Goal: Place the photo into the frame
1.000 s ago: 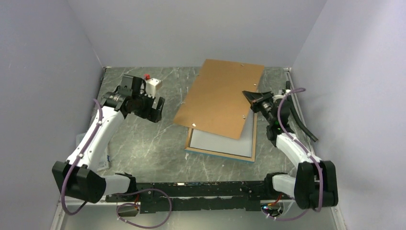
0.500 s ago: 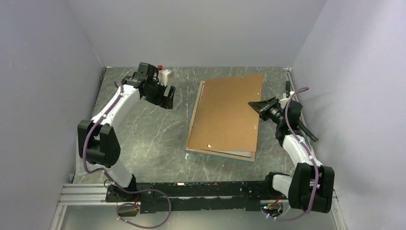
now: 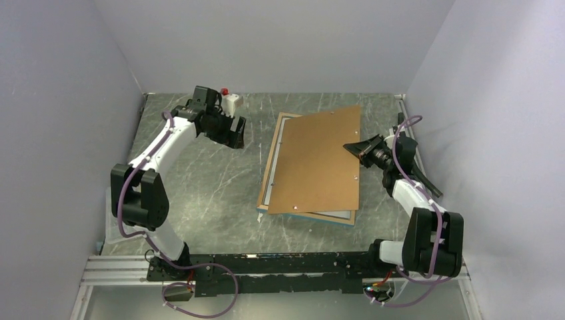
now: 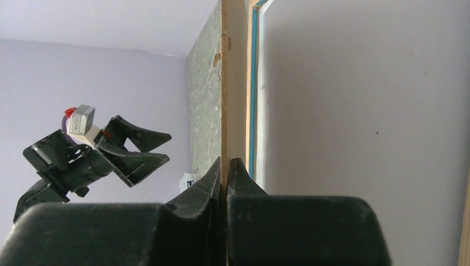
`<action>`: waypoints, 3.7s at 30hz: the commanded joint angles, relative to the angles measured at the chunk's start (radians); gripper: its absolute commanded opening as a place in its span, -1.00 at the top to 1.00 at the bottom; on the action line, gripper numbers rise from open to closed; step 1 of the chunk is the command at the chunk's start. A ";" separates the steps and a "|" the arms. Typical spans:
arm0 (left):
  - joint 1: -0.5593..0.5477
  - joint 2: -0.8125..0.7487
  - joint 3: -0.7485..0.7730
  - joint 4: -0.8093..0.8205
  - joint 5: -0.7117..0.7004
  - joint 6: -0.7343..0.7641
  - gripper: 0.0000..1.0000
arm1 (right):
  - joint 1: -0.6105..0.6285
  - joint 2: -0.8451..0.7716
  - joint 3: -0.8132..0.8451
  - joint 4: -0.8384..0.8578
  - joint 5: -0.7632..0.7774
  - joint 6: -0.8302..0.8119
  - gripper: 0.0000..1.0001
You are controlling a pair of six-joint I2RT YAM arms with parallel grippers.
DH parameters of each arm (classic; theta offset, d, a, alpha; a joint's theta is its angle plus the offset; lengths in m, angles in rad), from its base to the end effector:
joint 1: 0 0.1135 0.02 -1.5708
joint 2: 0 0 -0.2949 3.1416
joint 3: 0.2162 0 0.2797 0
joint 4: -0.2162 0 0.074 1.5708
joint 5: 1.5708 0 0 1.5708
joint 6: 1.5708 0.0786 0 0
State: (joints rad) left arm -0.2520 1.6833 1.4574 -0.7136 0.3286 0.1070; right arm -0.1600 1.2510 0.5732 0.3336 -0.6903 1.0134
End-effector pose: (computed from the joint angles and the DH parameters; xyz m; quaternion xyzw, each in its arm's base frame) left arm 0.4008 -0.1294 0.2840 0.2174 0.9137 -0.1773 0.2942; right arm 0.3085 0.0009 0.2235 0.2639 0.7486 0.4760 0.3786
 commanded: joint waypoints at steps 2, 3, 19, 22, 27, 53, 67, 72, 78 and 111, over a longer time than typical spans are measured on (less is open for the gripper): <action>-0.001 -0.027 0.004 0.026 0.024 -0.019 -0.83 | -0.006 0.038 0.034 0.181 -0.035 0.046 1.00; -0.002 -0.027 0.001 0.028 0.023 -0.018 -0.82 | -0.006 0.045 0.033 0.196 -0.034 0.051 1.00; -0.006 0.019 0.010 0.044 0.040 -0.036 -0.77 | -0.006 0.196 0.045 0.320 -0.044 0.074 1.00; -0.008 0.025 0.012 0.041 0.040 -0.032 -0.76 | -0.006 0.213 0.042 0.344 -0.041 0.078 1.00; -0.017 0.044 0.014 0.046 0.045 -0.038 -0.73 | -0.006 0.250 0.042 0.398 -0.048 0.098 1.00; -0.082 0.146 0.034 0.094 0.049 -0.051 -0.52 | -0.007 0.334 0.056 0.337 -0.036 -0.043 1.00; -0.125 0.266 0.046 0.144 0.122 -0.095 -0.18 | -0.007 0.356 0.014 0.373 -0.039 -0.046 1.00; -0.135 0.311 0.045 0.161 0.159 -0.100 0.07 | -0.007 0.389 -0.005 0.417 -0.044 -0.034 1.00; -0.155 0.346 0.045 0.194 0.161 -0.097 0.26 | -0.004 0.366 0.013 0.328 -0.006 -0.084 1.00; -0.162 0.354 -0.022 0.226 0.171 -0.056 0.84 | 0.095 0.306 -0.023 0.235 0.209 -0.142 0.62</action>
State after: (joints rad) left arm -0.4095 2.0460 1.4433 -0.5091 0.4728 0.0410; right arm -0.0814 1.5425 0.6010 0.4831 -0.5247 0.8936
